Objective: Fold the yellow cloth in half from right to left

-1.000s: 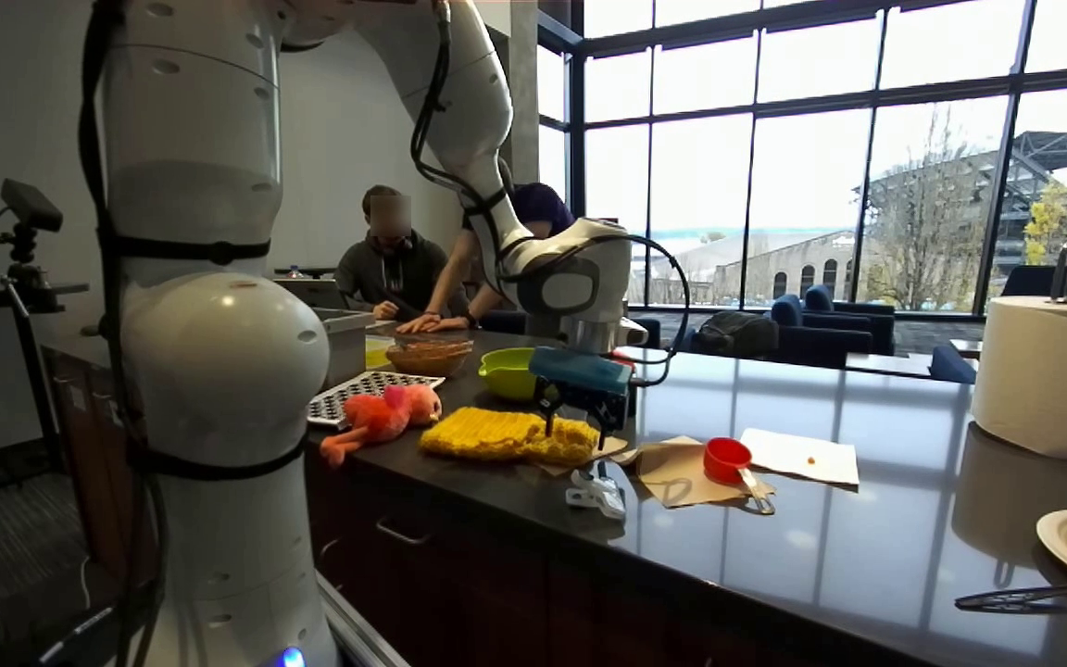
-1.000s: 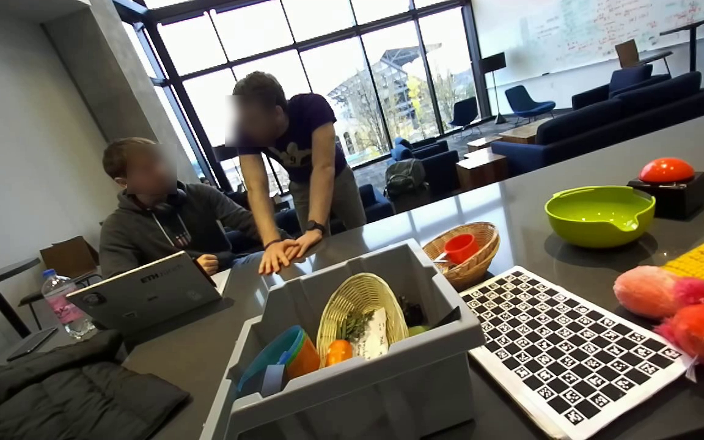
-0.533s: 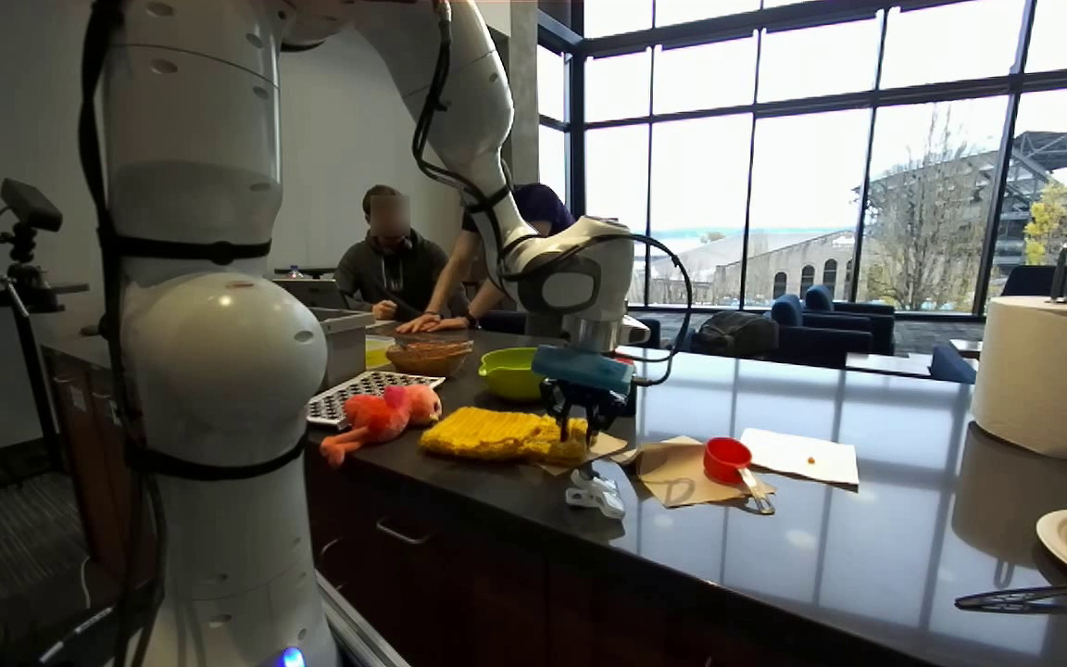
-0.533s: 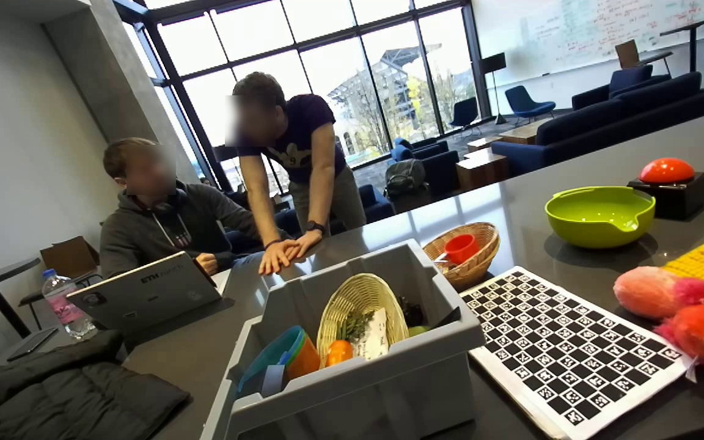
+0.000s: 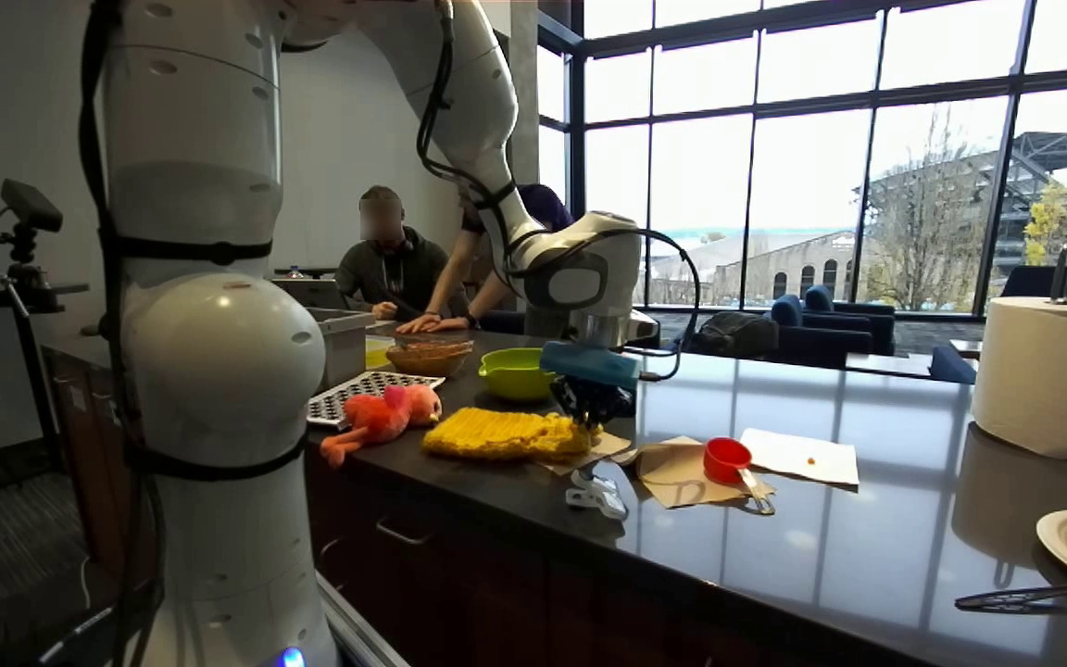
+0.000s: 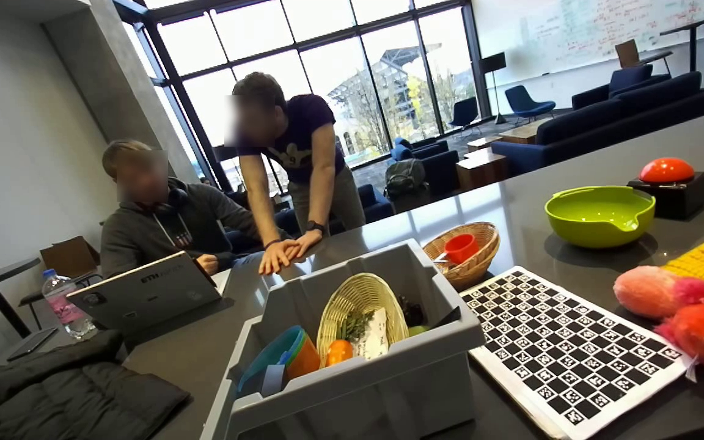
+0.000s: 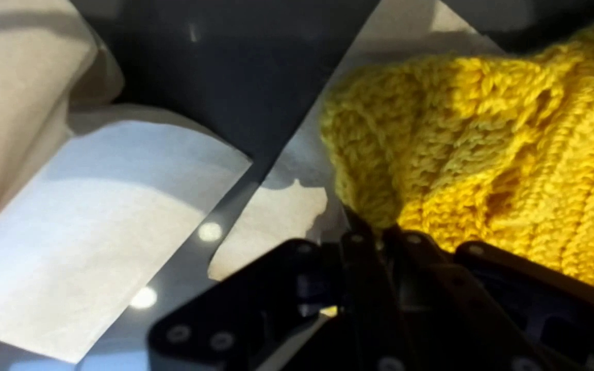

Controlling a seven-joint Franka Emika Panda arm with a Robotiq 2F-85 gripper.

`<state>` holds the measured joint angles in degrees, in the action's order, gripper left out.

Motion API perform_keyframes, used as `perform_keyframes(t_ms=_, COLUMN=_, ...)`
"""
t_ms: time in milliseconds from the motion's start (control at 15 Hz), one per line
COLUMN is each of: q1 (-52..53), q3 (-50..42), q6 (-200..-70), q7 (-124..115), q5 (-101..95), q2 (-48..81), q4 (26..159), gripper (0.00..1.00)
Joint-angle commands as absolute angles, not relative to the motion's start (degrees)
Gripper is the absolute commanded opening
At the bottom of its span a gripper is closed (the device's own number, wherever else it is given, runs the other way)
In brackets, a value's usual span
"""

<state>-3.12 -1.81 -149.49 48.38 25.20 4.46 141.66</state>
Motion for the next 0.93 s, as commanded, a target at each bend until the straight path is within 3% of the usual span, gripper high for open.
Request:
perform_keyframes(t_ms=0, q1=-4.58, q3=-2.27, q6=-149.28, q7=46.97, q5=22.18, q2=2.95, q4=140.36, gripper=0.02)
perform_keyframes(t_ms=867, q1=-3.86, q3=-3.46, q6=-146.33, q7=36.2, q5=3.04, q2=-8.06, q4=138.73, gripper=0.02)
